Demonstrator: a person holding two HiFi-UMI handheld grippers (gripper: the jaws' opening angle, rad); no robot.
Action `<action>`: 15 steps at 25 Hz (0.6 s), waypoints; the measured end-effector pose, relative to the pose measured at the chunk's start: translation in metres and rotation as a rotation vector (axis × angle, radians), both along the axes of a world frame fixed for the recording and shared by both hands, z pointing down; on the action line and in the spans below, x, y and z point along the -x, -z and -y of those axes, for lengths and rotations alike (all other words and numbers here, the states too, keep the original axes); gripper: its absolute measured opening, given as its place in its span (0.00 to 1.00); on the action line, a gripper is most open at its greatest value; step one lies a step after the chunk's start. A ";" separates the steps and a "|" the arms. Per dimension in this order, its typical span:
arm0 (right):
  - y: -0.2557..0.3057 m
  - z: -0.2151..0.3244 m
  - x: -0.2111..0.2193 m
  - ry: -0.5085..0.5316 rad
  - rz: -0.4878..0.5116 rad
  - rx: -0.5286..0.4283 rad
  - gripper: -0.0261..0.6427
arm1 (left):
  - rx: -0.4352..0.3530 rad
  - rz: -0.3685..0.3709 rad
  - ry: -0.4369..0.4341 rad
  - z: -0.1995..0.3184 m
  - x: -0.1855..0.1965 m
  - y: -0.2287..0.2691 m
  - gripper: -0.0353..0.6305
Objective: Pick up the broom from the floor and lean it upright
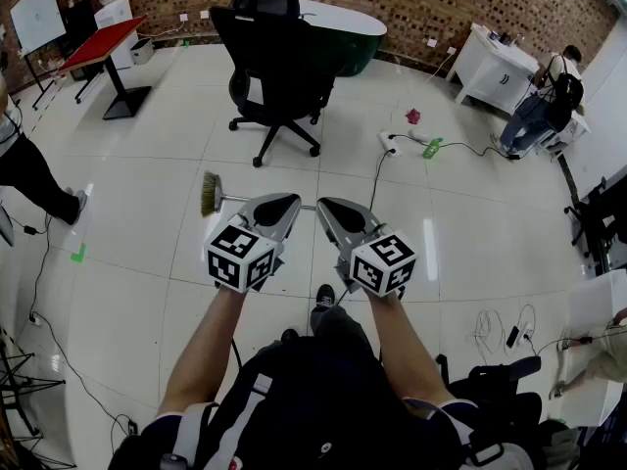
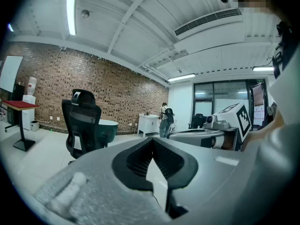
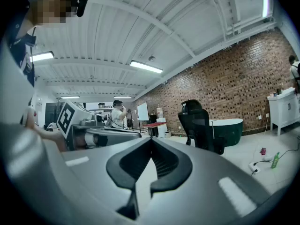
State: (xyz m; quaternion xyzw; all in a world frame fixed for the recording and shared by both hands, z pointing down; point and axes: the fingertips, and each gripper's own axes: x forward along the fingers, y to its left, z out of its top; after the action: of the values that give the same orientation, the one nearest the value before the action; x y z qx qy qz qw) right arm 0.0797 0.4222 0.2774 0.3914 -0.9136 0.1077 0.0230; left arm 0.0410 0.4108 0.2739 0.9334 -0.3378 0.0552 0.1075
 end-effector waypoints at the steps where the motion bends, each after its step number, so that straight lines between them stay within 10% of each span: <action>1: -0.001 0.003 -0.003 -0.003 0.000 0.004 0.04 | 0.002 0.001 0.001 0.004 -0.001 -0.001 0.05; 15: -0.060 0.101 -0.090 -0.122 0.071 0.123 0.04 | 0.081 0.085 -0.061 0.106 -0.053 -0.055 0.05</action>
State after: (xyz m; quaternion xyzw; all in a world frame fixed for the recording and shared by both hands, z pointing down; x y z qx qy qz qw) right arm 0.1695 0.3215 0.3374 0.4400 -0.8800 0.1787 0.0078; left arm 0.0944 0.3049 0.3292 0.9349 -0.3111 0.1117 0.1291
